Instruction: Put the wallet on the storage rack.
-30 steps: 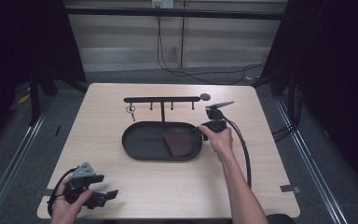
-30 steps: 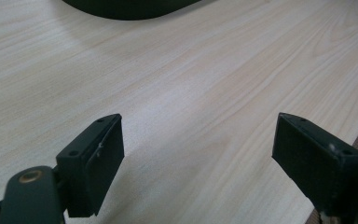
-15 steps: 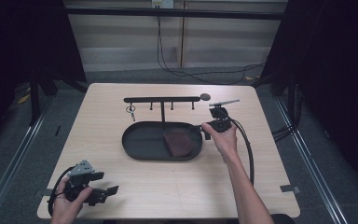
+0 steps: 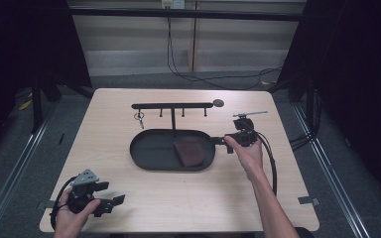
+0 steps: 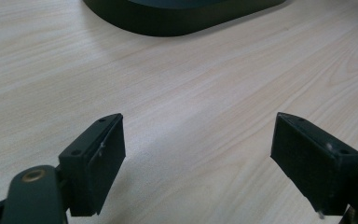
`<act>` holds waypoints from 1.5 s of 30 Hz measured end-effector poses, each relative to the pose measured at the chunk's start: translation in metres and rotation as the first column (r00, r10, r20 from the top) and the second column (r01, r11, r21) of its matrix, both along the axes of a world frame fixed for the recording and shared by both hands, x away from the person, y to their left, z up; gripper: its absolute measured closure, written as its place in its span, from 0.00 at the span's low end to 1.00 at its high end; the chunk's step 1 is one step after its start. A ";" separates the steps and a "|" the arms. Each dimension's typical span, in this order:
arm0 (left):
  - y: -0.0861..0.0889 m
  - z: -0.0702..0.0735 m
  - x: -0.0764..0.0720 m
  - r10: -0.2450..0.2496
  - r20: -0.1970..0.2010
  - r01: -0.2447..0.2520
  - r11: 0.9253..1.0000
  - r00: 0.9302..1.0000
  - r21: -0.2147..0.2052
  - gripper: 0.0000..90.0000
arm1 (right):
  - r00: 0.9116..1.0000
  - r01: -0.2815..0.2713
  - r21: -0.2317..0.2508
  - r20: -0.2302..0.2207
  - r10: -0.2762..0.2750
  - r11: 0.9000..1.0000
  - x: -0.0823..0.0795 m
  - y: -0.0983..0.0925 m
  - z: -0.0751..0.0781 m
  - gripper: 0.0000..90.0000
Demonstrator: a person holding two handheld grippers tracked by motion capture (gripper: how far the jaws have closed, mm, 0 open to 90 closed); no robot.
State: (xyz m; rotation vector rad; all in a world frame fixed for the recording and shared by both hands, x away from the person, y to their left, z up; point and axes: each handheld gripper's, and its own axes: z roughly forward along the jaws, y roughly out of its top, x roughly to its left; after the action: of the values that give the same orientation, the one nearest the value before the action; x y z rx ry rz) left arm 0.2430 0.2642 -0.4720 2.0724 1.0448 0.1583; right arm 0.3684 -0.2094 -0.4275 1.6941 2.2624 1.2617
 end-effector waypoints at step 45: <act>0.002 0.001 0.001 0.030 -0.028 -0.030 0.999 0.999 -0.016 0.20 | 0.990 0.106 -0.096 0.107 -0.096 0.990 -0.140 -0.082 -0.043 0.20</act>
State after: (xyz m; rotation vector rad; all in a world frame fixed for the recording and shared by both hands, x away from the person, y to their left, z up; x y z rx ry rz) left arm 0.2435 0.2664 -0.4706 2.0506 1.0906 0.1363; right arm 0.2283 -0.2911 -0.4704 1.6471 2.1166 1.1627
